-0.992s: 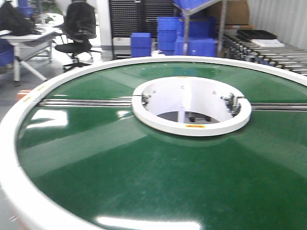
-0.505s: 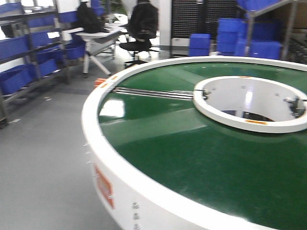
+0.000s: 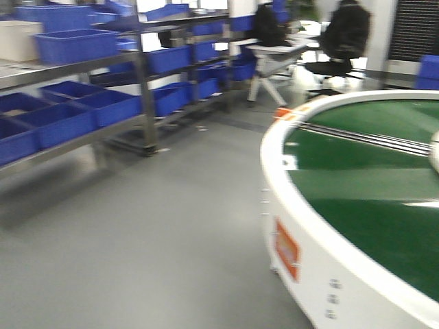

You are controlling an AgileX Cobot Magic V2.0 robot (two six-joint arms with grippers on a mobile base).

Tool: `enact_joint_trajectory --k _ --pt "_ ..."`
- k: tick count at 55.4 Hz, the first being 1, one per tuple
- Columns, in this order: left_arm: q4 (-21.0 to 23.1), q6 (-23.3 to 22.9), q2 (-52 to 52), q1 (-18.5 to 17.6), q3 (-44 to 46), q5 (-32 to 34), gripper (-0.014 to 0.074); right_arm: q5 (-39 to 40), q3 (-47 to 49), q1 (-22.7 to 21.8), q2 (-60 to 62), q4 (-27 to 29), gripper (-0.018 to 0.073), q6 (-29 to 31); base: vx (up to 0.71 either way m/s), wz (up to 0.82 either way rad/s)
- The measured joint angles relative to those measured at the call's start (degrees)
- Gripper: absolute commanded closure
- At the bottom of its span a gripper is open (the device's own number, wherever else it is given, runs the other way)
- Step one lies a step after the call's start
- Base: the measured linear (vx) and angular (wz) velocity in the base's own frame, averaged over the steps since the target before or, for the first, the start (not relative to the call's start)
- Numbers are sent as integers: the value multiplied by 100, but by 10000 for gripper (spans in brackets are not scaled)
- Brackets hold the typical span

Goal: Pick red and yellow blocks into blue bin
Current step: 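Drive the base away from the table toward the shelves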

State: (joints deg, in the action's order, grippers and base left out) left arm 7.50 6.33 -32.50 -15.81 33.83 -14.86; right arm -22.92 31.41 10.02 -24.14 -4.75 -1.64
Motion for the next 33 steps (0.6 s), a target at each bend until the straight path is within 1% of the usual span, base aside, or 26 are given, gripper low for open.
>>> enact_joint_trajectory --k 17,23,33 --pt "0 0 0 0 0 0 594 -41 0 0 0 0 570 0 -5 83" --pt "0 0 0 0 0 0 594 -47 0 0 0 0 570 0 5 59" --pt "0 -2 0 0 0 -6 594 -72 0 0 0 -5 570 0 10 42"
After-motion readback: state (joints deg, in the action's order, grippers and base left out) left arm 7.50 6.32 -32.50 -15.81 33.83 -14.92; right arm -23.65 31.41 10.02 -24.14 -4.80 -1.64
